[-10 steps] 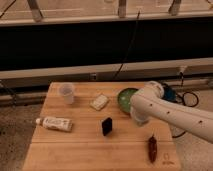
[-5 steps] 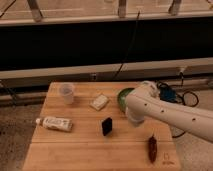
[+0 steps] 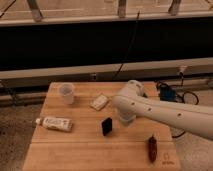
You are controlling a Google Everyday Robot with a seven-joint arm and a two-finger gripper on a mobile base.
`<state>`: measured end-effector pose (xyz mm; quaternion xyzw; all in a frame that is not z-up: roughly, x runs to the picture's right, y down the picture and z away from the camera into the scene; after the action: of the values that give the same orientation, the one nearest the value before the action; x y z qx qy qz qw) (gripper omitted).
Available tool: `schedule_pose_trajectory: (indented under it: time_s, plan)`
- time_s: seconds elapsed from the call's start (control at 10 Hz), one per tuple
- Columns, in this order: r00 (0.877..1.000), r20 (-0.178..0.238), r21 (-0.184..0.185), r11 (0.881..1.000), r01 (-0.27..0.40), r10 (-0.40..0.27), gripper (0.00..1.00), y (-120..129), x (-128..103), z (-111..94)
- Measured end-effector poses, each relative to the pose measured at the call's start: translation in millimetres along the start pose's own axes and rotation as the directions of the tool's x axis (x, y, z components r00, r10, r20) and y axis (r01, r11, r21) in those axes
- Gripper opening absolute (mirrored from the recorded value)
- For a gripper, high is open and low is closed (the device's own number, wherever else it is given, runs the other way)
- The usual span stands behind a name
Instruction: Knock the eraser over
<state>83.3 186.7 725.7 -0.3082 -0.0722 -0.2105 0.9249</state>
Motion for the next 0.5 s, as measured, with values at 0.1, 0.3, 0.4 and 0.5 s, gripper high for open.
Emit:
schedule_pose_trajectory:
  time_s: [0.1,0.3,0.4,0.5]
  plan:
    - [1.000,-0.001,-0.001,1.000,0.013,-0.013,0.00,-2.6,-5.0,-0.2]
    - [0.999,-0.001,-0.001,0.999,0.045,-0.045,0.00,-15.7,-21.6,1.1]
    - [0.998,0.000,-0.001,0.998,0.060,-0.060,0.00,-21.0,-28.1,1.4]
    - [0.997,-0.003,-0.003,0.997,0.073,-0.073,0.00,-24.8,-30.9,2.0]
